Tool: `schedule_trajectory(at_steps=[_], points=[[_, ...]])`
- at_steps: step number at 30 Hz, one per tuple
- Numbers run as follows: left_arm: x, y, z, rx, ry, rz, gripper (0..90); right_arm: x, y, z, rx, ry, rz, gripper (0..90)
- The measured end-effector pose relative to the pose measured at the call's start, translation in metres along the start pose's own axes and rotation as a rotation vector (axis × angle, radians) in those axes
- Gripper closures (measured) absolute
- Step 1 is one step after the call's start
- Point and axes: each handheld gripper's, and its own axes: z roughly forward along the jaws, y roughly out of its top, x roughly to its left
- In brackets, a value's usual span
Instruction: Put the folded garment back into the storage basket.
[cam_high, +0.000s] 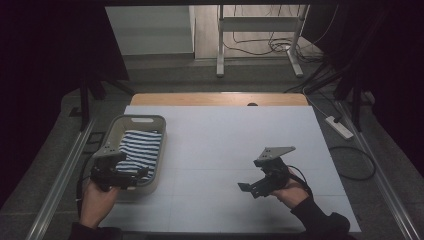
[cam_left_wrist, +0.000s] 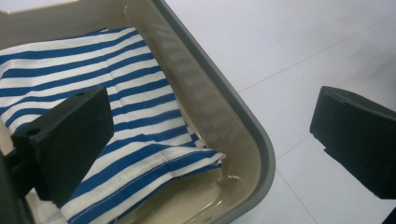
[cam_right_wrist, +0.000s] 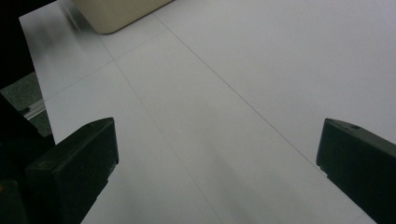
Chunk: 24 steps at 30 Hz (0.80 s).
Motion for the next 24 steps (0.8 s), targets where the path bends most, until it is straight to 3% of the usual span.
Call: schedule_trajectory(at_steps=[16,24], points=[[-0.007,-0.011,-0.006,-0.014,0.007,0.007,0.0,-0.006,-0.017,-0.018,-0.001,-0.036,0.014,0.0],[-0.01,-0.018,-0.01,-0.024,0.007,0.005,0.0,-0.013,-0.031,-0.034,-0.007,-0.067,0.05,0.0]])
